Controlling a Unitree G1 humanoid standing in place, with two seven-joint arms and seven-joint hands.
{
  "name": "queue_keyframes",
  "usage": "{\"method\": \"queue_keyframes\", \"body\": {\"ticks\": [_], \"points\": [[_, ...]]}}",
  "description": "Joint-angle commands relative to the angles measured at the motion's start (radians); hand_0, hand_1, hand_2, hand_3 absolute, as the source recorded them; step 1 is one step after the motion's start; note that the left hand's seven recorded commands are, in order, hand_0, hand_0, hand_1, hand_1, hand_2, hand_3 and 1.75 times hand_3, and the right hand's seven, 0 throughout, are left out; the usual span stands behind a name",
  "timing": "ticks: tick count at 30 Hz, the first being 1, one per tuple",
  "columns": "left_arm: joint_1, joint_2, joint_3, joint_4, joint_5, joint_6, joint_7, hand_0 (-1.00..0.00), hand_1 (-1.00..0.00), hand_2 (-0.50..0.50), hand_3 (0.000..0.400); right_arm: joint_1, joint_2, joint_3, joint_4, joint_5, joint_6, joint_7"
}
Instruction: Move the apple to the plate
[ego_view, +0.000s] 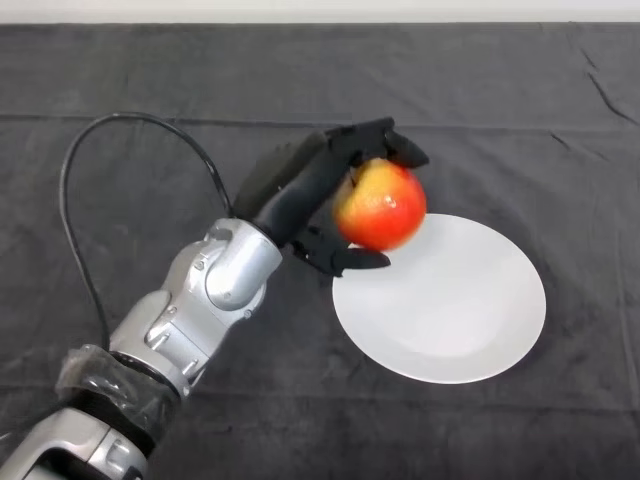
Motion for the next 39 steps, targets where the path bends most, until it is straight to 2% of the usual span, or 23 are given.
{"method": "queue_keyframes", "body": {"ticks": [1, 6, 12, 21, 26, 27, 29, 30, 31, 39], "points": [[0.028, 0.012, -0.024, -0.05, -0.001, 0.016, -0.001, -1.0, -1.0, 0.0, 0.4, 0.018, -0.021, -0.0028, -0.026, 0.0089, 0.003, -0.0097], [0.012, -0.011, -0.077, -0.009, -0.005, 0.013, 0.018, -1.0, -1.0, 0.0, 0.4, 0.018, -0.021, -0.0025, -0.028, 0.0087, 0.003, -0.0107], [-0.027, -0.036, -0.142, 0.11, -0.026, -0.026, 0.04, -1.0, -1.0, 0.0, 0.4, 0.019, -0.021, -0.0024, -0.029, 0.0088, 0.004, -0.0113], [-0.069, -0.067, -0.237, 0.232, -0.067, -0.044, 0.049, -1.0, -1.0, 0.0, 0.4, 0.018, -0.021, -0.0029, -0.028, 0.0092, 0.004, -0.0112], [-0.093, -0.071, -0.278, 0.27, -0.094, -0.047, 0.034, -1.0, -1.0, 0.0, 0.4, 0.018, -0.022, -0.0033, -0.026, 0.0096, 0.004, -0.0108], [-0.096, -0.07, -0.284, 0.274, -0.099, -0.047, 0.03, -0.95, -0.93, -0.01, 0.381, 0.018, -0.022, -0.0034, -0.026, 0.0097, 0.004, -0.0107], [-0.104, -0.069, -0.295, 0.282, -0.107, -0.049, 0.024, -0.53, -0.15, -0.19, 0.21, 0.018, -0.022, -0.0035, -0.026, 0.0098, 0.004, -0.0104], [-0.107, -0.068, -0.299, 0.285, -0.111, -0.05, 0.022, -0.21, 0.0, -0.1, 0.083, 0.018, -0.022, -0.0036, -0.025, 0.0099, 0.004, -0.0103], [-0.111, -0.067, -0.303, 0.288, -0.115, -0.051, 0.019, 0.0, 0.0, 0.0, 0.0, 0.018, -0.022, -0.0037, -0.025, 0.01, 0.004, -0.0102], [-0.137, -0.048, -0.306, 0.29, -0.143, -0.056, -0.004, 0.0, 0.0, 0.0, 0.0, 0.017, -0.023, -0.0042, -0.023, 0.0103, 0.004, -0.0093]]}}
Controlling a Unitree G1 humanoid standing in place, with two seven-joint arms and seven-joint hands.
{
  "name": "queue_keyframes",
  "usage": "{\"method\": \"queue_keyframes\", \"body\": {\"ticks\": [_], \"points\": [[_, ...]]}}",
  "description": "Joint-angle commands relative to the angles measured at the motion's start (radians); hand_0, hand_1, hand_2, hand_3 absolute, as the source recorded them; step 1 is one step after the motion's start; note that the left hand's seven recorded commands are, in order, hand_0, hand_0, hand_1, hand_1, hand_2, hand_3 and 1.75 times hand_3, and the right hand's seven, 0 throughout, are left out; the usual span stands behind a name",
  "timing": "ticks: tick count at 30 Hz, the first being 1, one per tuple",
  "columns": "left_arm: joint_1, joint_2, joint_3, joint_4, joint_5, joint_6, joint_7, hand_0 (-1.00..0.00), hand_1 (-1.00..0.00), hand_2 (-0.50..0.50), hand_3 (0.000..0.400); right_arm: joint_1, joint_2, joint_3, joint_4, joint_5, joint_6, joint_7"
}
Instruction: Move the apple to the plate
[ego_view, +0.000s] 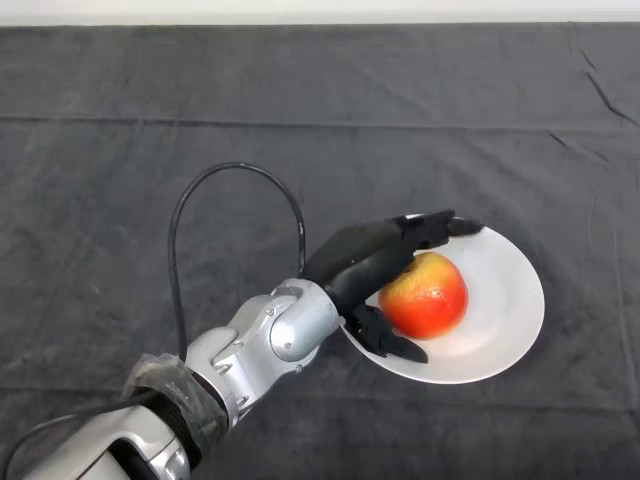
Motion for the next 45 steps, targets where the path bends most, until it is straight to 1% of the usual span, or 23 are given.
{"method": "queue_keyframes", "body": {"ticks": [1, 6, 12, 17, 24, 30, 36, 45], "points": [[-0.055, 0.031, -0.003, 0.024, -0.022, -0.01, -0.018, 0.0, 0.0, 0.0, 0.0, 0.017, -0.023, -0.004, -0.023, 0.0103, 0.004, -0.0091], [-0.076, 0.063, 0.041, -0.001, -0.049, -0.014, -0.035, 0.0, 0.0, 0.0, 0.0, 0.017, -0.024, -0.0042, -0.022, 0.0104, 0.004, -0.0087], [-0.082, 0.105, 0.112, -0.037, -0.076, -0.031, -0.027, 0.0, 0.0, 0.0, 0.0, 0.017, -0.024, -0.0042, -0.022, 0.0104, 0.004, -0.0084], [-0.084, 0.148, 0.186, -0.052, -0.107, -0.061, -0.017, 0.0, 0.0, 0.0, 0.0, 0.017, -0.024, -0.0041, -0.022, 0.0103, 0.004, -0.0084], [-0.1, 0.215, 0.312, -0.025, -0.166, -0.113, -0.013, 0.0, 0.0, 0.0, 0.0, 0.017, -0.024, -0.0039, -0.022, 0.0102, 0.004, -0.0084], [-0.098, 0.258, 0.412, 0.007, -0.202, -0.149, 0.013, 0.0, 0.0, 0.0, 0.0, 0.017, -0.024, -0.0038, -0.022, 0.0101, 0.004, -0.0083], [-0.084, 0.324, 0.513, 0.02, -0.249, -0.179, 0.016, 0.0, 0.0, 0.0, 0.0, 0.017, -0.024, -0.0038, -0.022, 0.0101, 0.004, -0.0083], [-0.045, 0.399, 0.632, 0.044, -0.278, -0.227, 0.043, 0.0, 0.0, 0.0, 0.0, 0.017, -0.024, -0.0039, -0.022, 0.0102, 0.003, -0.0081]]}}
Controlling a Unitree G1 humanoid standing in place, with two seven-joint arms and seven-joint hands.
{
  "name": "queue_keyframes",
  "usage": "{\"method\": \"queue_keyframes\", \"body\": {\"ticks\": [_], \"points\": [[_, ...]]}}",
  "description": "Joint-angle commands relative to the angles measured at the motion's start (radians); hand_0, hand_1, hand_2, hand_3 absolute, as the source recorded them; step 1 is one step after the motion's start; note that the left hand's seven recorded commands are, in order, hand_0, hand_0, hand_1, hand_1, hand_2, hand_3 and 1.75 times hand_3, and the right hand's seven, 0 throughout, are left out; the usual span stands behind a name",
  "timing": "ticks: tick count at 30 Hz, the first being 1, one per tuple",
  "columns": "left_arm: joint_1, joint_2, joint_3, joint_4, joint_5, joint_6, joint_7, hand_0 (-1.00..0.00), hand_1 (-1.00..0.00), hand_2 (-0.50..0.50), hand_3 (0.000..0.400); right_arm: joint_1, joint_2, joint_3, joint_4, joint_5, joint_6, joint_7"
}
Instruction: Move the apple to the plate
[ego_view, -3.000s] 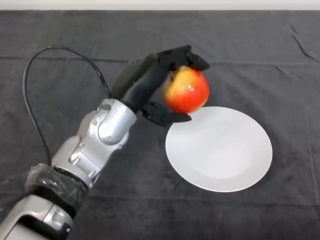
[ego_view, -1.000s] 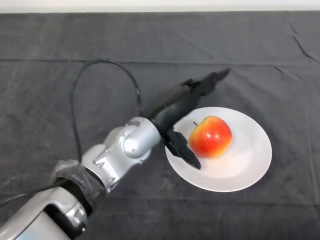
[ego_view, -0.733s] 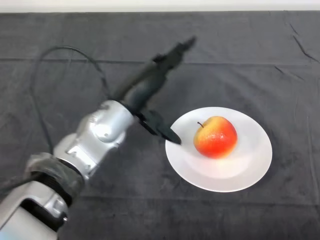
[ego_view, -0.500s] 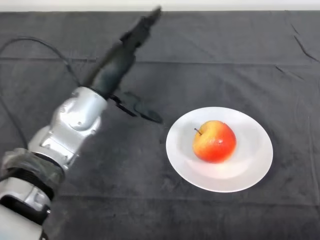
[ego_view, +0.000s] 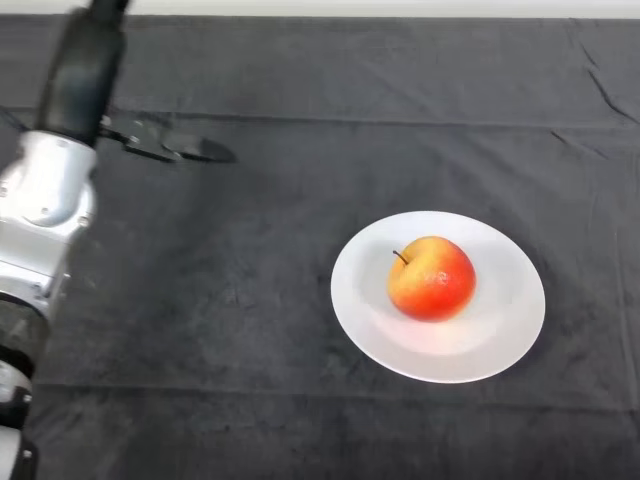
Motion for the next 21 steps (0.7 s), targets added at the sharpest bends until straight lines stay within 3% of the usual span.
{"method": "queue_keyframes", "body": {"ticks": [1, 21], "points": [[0.007, 0.059, 0.045, 0.048, -0.023, -0.03, 0.021, 0.0, 0.0, 0.0, 0.0, 0.017, -0.024, -0.0048, -0.022, 0.0101, 0.003, -0.0081], [0.142, 0.209, 0.289, 0.039, -0.094, -0.086, 0.075, 0.0, 0.0, 0.0, 0.0, 0.017, -0.025, -0.0051, -0.02, 0.0103, 0.003, -0.0075]]}}
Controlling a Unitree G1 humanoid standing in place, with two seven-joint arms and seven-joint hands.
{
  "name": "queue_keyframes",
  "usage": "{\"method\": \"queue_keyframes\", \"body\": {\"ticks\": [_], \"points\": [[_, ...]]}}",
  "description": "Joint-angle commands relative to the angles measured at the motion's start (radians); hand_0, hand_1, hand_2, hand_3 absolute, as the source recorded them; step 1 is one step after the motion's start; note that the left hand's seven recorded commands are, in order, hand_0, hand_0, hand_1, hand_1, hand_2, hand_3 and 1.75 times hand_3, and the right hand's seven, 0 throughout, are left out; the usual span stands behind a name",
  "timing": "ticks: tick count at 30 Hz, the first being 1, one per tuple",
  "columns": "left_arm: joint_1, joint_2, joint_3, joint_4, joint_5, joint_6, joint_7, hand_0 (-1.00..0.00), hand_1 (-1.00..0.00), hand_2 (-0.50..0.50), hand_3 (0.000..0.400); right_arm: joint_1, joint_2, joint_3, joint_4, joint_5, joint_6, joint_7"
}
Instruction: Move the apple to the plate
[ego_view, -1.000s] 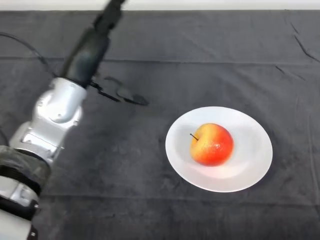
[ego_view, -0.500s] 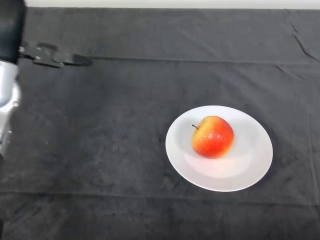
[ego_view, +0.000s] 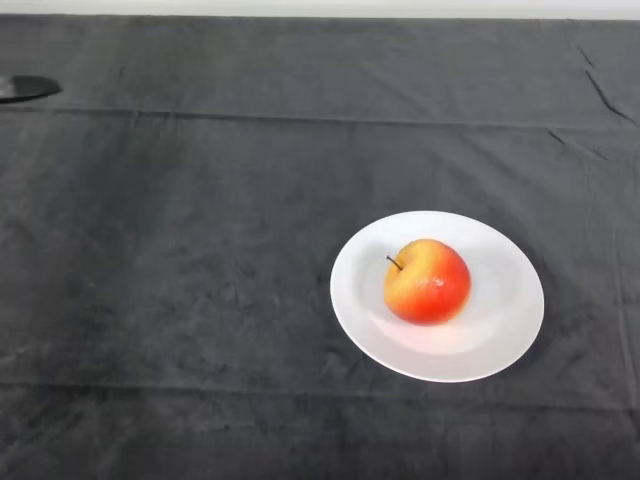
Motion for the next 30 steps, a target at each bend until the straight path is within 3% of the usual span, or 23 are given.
{"method": "queue_keyframes", "body": {"ticks": [1, 12, 24, 30], "points": [[0.033, 0.086, 0.043, 0.037, -0.024, -0.028, 0.012, 0.0, 0.0, 0.0, 0.0, 0.016, -0.025, -0.006, -0.02, 0.0104, 0.002, -0.0075], [0.089, 0.145, 0.165, 0.128, -0.056, -0.076, 0.035, 0.0, 0.0, 0.0, 0.0, 0.016, -0.026, -0.0064, -0.019, 0.0105, 0.002, -0.0067], [0.109, 0.244, 0.288, 0.229, -0.102, -0.084, 0.036, 0.0, 0.0, 0.0, 0.0, 0.015, -0.027, -0.0071, -0.016, 0.011, 0.002, -0.0052], [0.098, 0.252, 0.315, 0.283, -0.09, -0.098, 0.078, 0.0, 0.0, 0.0, 0.0, 0.015, -0.028, -0.0075, -0.014, 0.0112, 0.002, -0.0042]]}}
